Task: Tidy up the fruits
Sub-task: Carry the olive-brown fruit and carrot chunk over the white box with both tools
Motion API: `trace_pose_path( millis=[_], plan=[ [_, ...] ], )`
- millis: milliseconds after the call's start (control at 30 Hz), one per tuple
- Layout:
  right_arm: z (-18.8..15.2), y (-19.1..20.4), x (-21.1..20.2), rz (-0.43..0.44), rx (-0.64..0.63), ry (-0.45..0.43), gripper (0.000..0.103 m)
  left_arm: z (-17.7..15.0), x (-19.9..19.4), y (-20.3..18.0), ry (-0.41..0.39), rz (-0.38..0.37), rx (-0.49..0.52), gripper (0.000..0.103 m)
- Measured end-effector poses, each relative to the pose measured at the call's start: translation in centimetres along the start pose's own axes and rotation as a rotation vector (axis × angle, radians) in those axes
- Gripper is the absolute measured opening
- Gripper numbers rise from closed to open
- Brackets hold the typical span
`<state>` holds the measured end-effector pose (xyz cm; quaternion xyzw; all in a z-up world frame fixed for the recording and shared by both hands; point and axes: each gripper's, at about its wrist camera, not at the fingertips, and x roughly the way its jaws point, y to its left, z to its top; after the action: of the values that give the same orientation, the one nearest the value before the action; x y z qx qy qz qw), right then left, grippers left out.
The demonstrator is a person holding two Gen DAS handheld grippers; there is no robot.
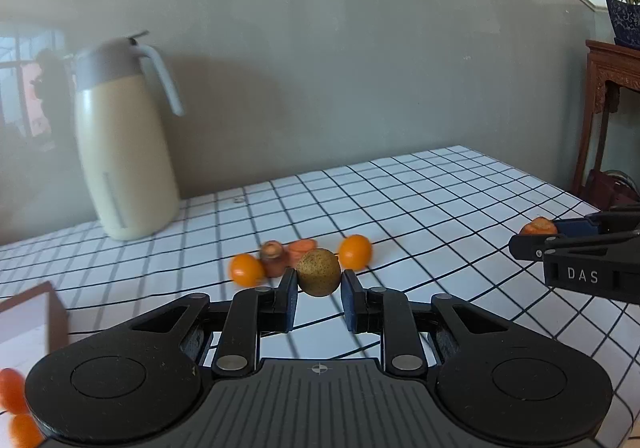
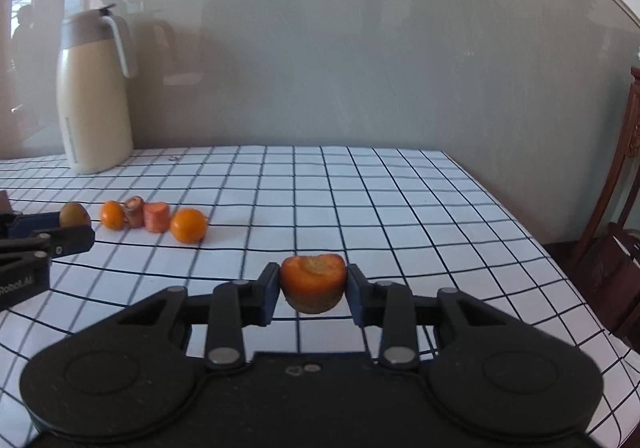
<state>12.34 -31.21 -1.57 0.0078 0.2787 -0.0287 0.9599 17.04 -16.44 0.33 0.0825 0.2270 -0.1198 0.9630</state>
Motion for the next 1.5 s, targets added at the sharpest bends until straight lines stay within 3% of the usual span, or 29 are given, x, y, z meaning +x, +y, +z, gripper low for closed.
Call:
trace_pose_path(
  millis=[500, 1500],
  plan=[
    [0.7, 6.4, -3.0, 0.117, -0.073, -0.042, 0.026, -2.2, -6.7, 5.1, -0.016, 0.091, -0.038, 0.023],
    [1.9, 18.6, -4.9, 0.318, -0.216, -0.116, 0.026, -5.1, -13.1, 16.8, -0.038, 0.29, -0.162, 0.023]
  ],
)
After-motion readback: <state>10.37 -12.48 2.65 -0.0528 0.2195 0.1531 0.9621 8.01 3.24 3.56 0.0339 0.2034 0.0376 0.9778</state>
